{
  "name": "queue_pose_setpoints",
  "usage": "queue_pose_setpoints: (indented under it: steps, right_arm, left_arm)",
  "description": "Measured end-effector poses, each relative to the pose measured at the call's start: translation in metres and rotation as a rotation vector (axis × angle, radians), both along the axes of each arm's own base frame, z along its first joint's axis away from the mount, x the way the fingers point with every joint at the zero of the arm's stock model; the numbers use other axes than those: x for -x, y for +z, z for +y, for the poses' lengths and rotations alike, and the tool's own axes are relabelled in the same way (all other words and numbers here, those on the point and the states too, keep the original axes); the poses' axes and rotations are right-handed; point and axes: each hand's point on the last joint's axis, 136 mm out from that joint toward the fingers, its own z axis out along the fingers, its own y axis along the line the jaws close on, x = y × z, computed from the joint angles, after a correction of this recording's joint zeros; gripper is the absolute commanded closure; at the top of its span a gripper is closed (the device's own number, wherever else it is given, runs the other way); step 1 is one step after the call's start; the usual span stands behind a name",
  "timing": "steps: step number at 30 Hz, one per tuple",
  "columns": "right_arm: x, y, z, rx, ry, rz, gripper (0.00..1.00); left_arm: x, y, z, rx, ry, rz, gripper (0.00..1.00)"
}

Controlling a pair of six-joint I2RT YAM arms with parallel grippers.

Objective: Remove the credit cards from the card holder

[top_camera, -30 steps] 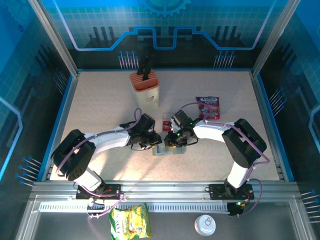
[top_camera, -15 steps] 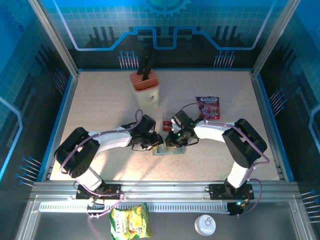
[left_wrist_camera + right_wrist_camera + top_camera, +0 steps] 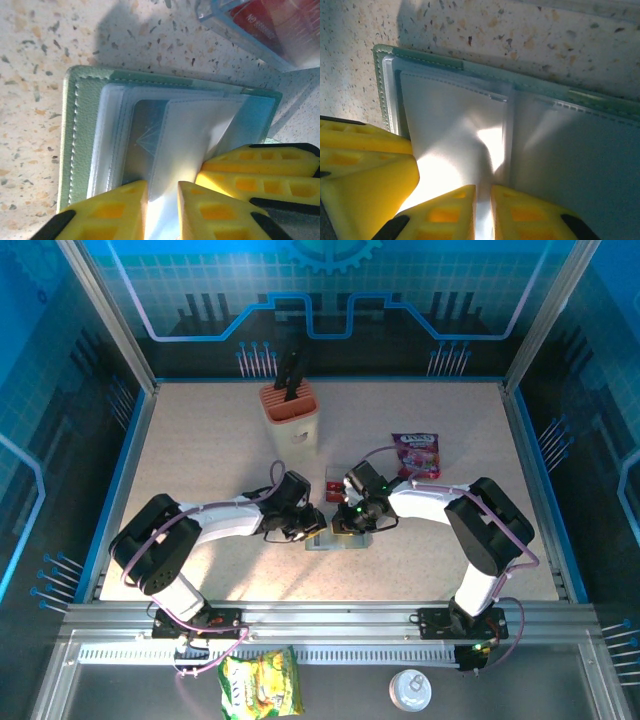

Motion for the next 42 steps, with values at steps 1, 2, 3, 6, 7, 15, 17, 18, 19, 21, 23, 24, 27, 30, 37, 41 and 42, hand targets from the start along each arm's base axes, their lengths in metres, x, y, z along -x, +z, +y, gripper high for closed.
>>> queue_pose_setpoints:
  steps: [1,2,3,6,7,15,17,18,19,21,23,24,27,30,37,41,42]
  right_arm:
    - [0.0,0.0,0.0,-0.001,0.0,0.0,0.84]
    - [0.0,0.0,0.0,-0.001,0.0,-0.001,0.84]
    - [0.0,0.001,0.0,-0.001,0.0,-0.002,0.84]
    - [0.0,0.001,0.0,-0.002,0.0,-0.002,0.85]
    - [0.0,0.001,0.0,-0.002,0.0,-0.002,0.85]
    - [0.0,0.002,0.0,-0.004,0.0,-0.005,0.85]
    - [0.0,0.002,0.0,-0.004,0.0,-0.005,0.85]
    - [0.0,0.002,0.0,-0.004,0.0,-0.005,0.85]
    - [0.0,0.002,0.0,-0.004,0.0,-0.005,0.85]
    - [0.0,0.002,0.0,-0.004,0.0,-0.005,0.85]
    - [0.0,0.002,0.0,-0.004,0.0,-0.005,0.85]
    - [0.0,0.002,0.0,-0.004,0.0,-0.005,0.85]
    - [0.0,0.003,0.0,-0.005,0.0,-0.007,0.85]
    - [0.0,0.003,-0.001,-0.005,0.0,-0.007,0.85]
    - [-0.002,0.018,0.001,-0.031,0.0,-0.04,0.82]
    - [-0.005,0.035,0.003,-0.061,-0.001,-0.08,0.8]
    - [-0.005,0.039,0.003,-0.066,-0.002,-0.088,0.79]
  left_arm:
    - [0.0,0.0,0.0,0.0,0.002,0.002,0.83]
    - [0.0,0.0,0.0,0.002,0.005,0.003,0.84]
    - [0.0,-0.001,0.0,0.002,0.006,0.004,0.85]
    - [0.0,0.0,0.0,0.004,0.007,0.003,0.86]
    - [0.0,0.0,0.0,0.004,0.007,0.002,0.85]
    - [0.0,0.004,0.0,0.033,0.013,-0.028,0.76]
    - [-0.001,0.006,-0.001,0.041,0.013,-0.038,0.75]
    - [-0.002,0.008,-0.002,0.046,0.013,-0.045,0.74]
    - [-0.003,0.009,-0.003,0.051,0.014,-0.051,0.73]
    - [-0.006,0.012,-0.005,0.064,0.016,-0.065,0.74]
    - [-0.008,0.013,-0.006,0.075,0.021,-0.073,0.75]
    - [-0.008,0.014,-0.006,0.081,0.025,-0.075,0.76]
    - [-0.009,0.014,-0.007,0.089,0.032,-0.077,0.8]
    - [-0.011,0.016,-0.008,0.097,0.034,-0.086,0.8]
    - [-0.012,0.016,-0.007,0.098,0.038,-0.088,0.8]
    - [-0.012,0.016,-0.007,0.1,0.037,-0.087,0.8]
    - [-0.012,0.016,-0.007,0.101,0.036,-0.086,0.8]
